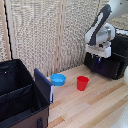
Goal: Gently grip the air fryer handle with your gripper and kindly pull it open by sliding your gripper away from the base. Gradually bring your gripper in line with the blue bowl and gently capture it, without tightening your grip too much. Securely place the blue bowl inside the opened air fryer with a steady position. Liberate your robot's gripper, and withdraw your gripper from the proximity of the air fryer.
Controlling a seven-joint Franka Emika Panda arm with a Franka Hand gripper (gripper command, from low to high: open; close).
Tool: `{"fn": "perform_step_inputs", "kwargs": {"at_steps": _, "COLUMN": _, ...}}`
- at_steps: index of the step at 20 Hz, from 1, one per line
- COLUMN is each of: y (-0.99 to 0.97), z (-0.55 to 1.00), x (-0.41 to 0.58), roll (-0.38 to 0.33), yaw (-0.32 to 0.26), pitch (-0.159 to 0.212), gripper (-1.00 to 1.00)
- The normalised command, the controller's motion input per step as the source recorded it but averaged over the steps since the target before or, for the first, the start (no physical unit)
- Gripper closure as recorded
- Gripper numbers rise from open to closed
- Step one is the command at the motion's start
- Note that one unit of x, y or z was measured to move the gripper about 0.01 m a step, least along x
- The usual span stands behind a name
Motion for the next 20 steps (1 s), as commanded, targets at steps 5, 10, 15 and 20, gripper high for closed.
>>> {"fn": "perform_step_inputs", "kwargs": {"at_steps": 5, "y": 0.9, "z": 0.49, "x": -0.283, "roll": 0.003, "yaw": 0.0, "pitch": -0.116, "gripper": 1.0}}
{"fn": "perform_step_inputs", "kwargs": {"at_steps": 10, "y": 0.9, "z": 0.39, "x": -0.278, "roll": 0.0, "yaw": 0.0, "pitch": -0.081, "gripper": 1.0}}
{"fn": "perform_step_inputs", "kwargs": {"at_steps": 15, "y": 0.71, "z": 0.15, "x": -0.582, "roll": -0.018, "yaw": 0.013, "pitch": -0.005, "gripper": 1.0}}
{"fn": "perform_step_inputs", "kwargs": {"at_steps": 20, "y": 0.56, "z": 0.01, "x": -0.553, "roll": -0.059, "yaw": 0.025, "pitch": -0.055, "gripper": 1.0}}
